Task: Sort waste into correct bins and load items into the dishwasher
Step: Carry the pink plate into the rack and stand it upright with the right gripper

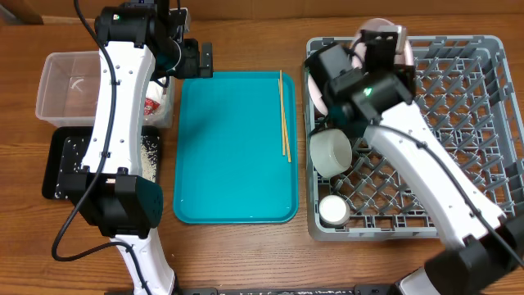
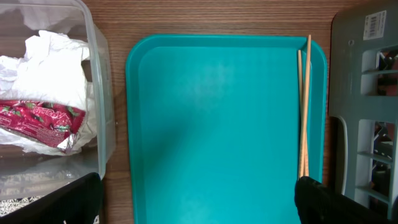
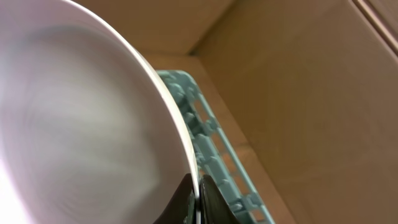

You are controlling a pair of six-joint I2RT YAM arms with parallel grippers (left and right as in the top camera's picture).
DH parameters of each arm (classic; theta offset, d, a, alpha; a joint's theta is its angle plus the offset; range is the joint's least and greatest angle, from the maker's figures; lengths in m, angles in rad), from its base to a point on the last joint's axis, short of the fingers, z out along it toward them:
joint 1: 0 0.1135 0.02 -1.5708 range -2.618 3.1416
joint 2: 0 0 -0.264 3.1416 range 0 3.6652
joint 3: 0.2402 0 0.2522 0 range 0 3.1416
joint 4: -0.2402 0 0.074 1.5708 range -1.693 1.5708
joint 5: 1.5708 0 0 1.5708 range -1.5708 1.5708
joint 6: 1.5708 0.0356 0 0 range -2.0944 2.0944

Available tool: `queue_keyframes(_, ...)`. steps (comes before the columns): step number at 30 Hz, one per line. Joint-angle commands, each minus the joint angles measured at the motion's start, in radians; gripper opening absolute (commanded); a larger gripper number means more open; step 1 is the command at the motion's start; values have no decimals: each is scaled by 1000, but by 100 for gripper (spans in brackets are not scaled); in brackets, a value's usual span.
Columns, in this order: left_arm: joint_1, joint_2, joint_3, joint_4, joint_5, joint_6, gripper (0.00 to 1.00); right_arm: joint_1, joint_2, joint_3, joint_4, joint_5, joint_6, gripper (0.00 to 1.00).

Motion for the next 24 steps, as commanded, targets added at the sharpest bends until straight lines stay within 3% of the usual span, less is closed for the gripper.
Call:
queue_keyframes(1,-2,-6,20,1,8,-6,100,-45,75,5,9,45,-1,4)
queue_keyframes(10,-2,-6,20,1,8,-6,100,-101,215,5,91,-41,0,4)
queue_keyframes(11,-2,-6,20,1,8,-6,100,-104,222,5,97,-77,0,10)
queue_keyframes(12,-2,-6,20,1,8,-6,100,-107,226,5,103,-123,0,33)
queue_keyframes(13,-2,-6,20,1,8,-6,100,-111,226,5,107,-156,0,47)
queue_keyframes(17,-2,-6,20,1,8,-6,100,-113,224,8,111,-254,0,70)
queue_keyframes(24,-2,-6,20,1,8,-6,100,-114,116,162,28,-458,0,82)
